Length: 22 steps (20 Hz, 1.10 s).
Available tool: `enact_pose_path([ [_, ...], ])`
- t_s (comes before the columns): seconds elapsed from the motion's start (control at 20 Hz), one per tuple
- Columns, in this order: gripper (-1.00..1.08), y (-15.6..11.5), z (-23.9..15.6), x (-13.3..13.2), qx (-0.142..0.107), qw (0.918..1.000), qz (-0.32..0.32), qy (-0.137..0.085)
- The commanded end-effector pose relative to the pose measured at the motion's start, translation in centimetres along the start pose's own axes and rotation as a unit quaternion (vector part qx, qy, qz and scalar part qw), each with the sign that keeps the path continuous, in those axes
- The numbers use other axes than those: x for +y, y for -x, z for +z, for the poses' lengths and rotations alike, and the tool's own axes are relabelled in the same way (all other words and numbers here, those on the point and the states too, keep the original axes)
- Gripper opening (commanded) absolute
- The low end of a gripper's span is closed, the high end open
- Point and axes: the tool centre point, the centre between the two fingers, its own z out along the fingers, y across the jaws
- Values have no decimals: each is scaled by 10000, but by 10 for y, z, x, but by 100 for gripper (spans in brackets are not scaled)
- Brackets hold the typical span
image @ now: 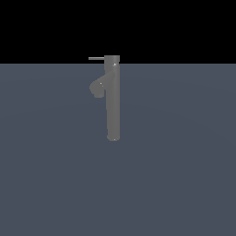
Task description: Turn on the faucet by rotating a designated handle.
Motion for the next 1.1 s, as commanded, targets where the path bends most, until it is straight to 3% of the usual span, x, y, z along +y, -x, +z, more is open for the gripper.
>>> enact_pose_path([
  [0.0, -100, 0, 0, 0, 0, 10000, 0, 0],
  [0.5, -100, -22, 17, -5, -9, 10000, 34, 6],
  [1.05, -100, -92, 68, -21, -38, 9999, 137, 22],
])
